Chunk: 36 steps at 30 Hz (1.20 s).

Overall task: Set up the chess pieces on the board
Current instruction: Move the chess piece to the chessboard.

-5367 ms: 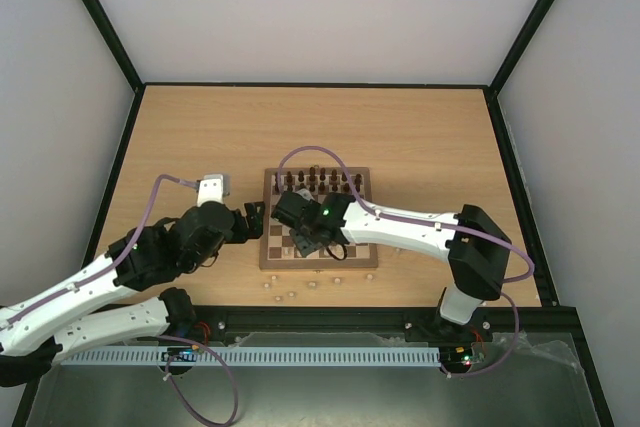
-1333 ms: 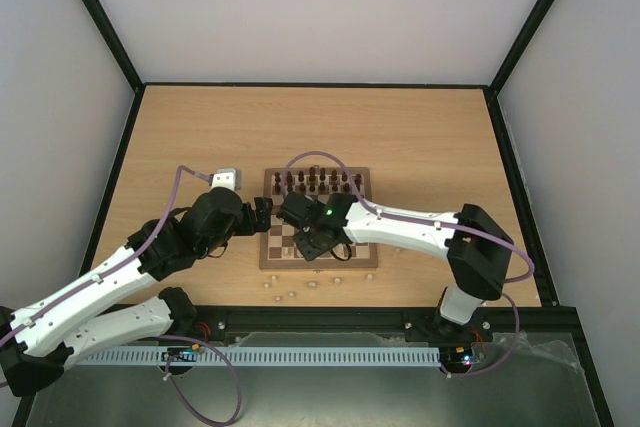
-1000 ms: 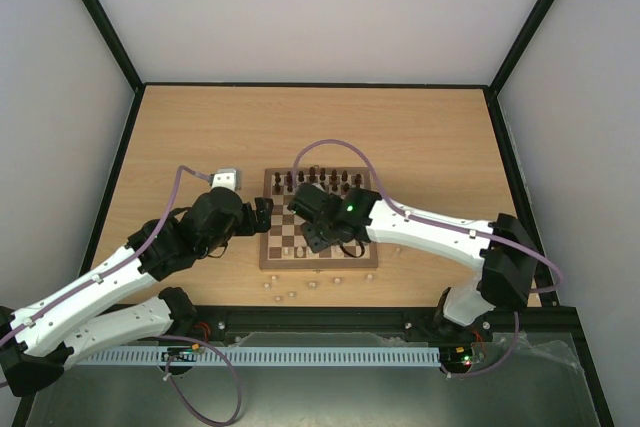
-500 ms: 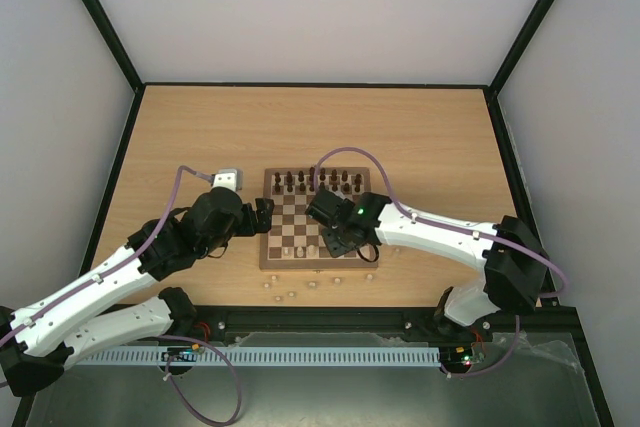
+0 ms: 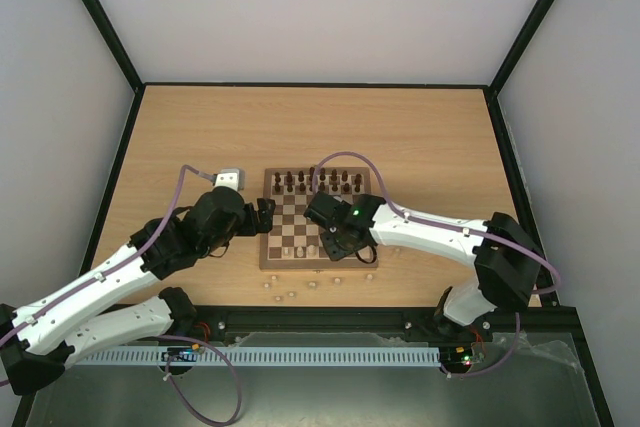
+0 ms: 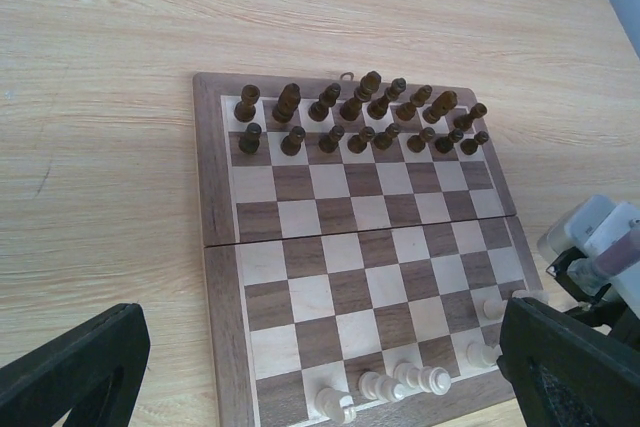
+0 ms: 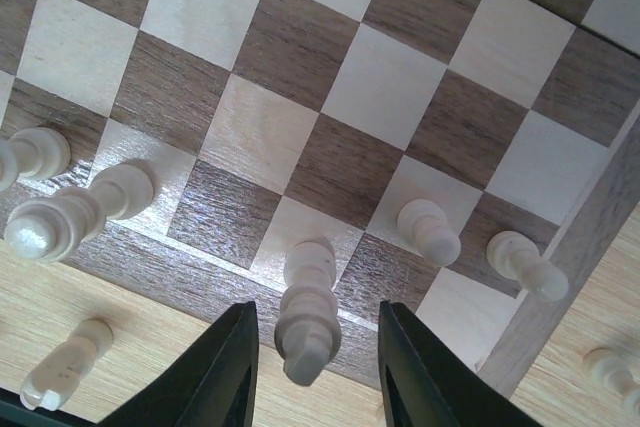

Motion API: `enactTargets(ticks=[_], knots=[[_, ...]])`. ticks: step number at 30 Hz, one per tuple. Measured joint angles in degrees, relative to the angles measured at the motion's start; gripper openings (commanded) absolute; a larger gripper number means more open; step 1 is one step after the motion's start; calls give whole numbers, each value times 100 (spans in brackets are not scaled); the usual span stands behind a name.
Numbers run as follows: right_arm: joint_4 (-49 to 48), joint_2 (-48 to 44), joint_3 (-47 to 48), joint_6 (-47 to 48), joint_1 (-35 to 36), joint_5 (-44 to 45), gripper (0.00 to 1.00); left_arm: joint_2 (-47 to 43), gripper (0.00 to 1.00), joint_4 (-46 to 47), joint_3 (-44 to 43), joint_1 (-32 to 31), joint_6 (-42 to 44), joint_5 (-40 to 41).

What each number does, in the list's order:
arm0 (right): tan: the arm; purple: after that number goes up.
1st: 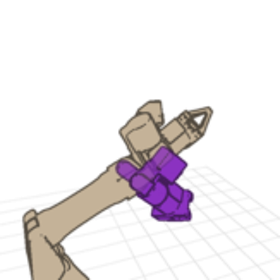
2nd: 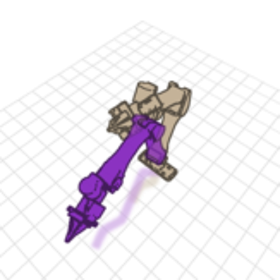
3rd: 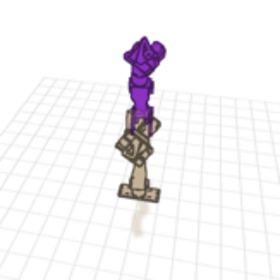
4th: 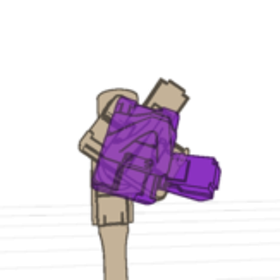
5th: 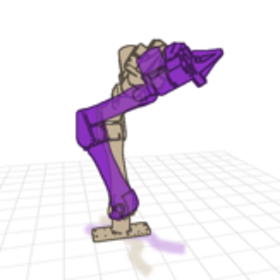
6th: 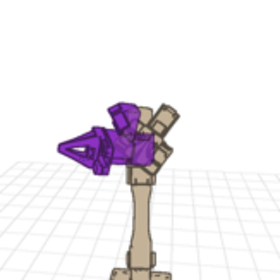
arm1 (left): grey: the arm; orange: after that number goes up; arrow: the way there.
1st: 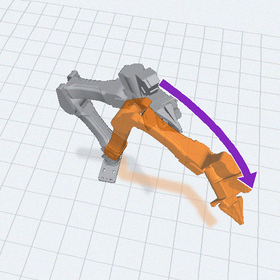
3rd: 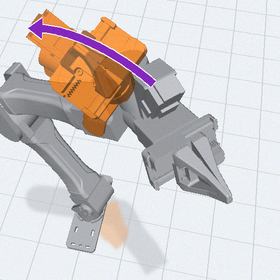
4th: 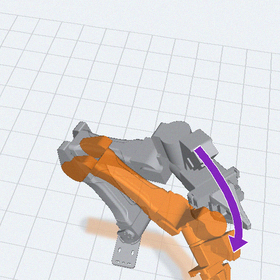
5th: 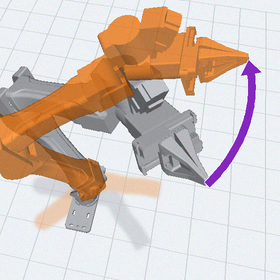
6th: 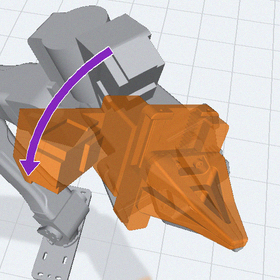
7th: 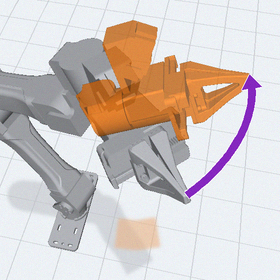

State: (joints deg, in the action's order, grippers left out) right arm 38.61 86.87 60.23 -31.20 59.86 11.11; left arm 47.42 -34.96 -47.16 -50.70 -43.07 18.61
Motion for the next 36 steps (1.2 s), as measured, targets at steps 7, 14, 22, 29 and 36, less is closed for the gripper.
enactTargets(ticks=[7,14,22,29,36], knots=[[-48,136,0,63,0,-63,20,26,99,7,0,0,13,2],[-61,155,13,122,-2,-90,14,24,99,7,0,15,17,2],[-92,157,162,173,0,-278,14,26,99,42,13,26,20,2],[-129,195,260,232,0,-354,14,24,99,87,33,26,20,2],[-157,313,317,273,9,-402,14,24,99,90,35,26,20,2]])
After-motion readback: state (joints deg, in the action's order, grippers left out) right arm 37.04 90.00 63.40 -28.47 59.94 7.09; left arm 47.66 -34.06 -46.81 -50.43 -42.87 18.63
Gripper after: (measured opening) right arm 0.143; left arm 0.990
